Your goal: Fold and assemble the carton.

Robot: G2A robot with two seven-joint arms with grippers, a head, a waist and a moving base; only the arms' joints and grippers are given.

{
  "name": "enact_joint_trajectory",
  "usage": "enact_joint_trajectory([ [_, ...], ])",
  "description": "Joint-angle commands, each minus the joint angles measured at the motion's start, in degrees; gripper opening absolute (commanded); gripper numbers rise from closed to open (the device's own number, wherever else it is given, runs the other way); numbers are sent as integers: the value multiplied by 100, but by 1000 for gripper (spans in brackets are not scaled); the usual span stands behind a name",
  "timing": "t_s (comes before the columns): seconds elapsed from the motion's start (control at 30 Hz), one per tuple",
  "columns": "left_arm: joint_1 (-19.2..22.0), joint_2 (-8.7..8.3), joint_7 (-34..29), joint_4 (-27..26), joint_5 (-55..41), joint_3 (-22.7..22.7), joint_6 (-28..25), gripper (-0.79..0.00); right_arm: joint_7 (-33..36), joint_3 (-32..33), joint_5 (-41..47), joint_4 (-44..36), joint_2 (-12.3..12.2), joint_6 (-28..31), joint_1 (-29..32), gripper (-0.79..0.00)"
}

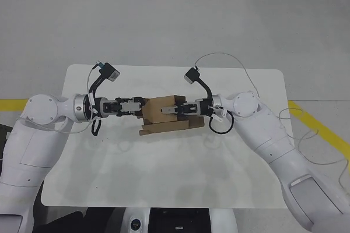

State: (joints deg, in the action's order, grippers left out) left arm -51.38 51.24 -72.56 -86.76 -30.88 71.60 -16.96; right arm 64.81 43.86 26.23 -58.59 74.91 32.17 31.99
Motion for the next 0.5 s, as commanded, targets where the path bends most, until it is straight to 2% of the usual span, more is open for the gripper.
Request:
enact_joint_trajectory([
  [0.0, -10, 1, 12, 92, 71, -18, 15, 0, 84, 9, -37, -95, -9, -49, 47, -785],
  [0.23, 68, 22, 68, 308, 121, -68, 29, 0, 245, 18, -22, -283, -4, -159, 165, -785],
  [0.47, 125, 51, 42, 290, 16, -130, 21, 0, 404, -62, 32, -379, 51, -200, 196, -785],
])
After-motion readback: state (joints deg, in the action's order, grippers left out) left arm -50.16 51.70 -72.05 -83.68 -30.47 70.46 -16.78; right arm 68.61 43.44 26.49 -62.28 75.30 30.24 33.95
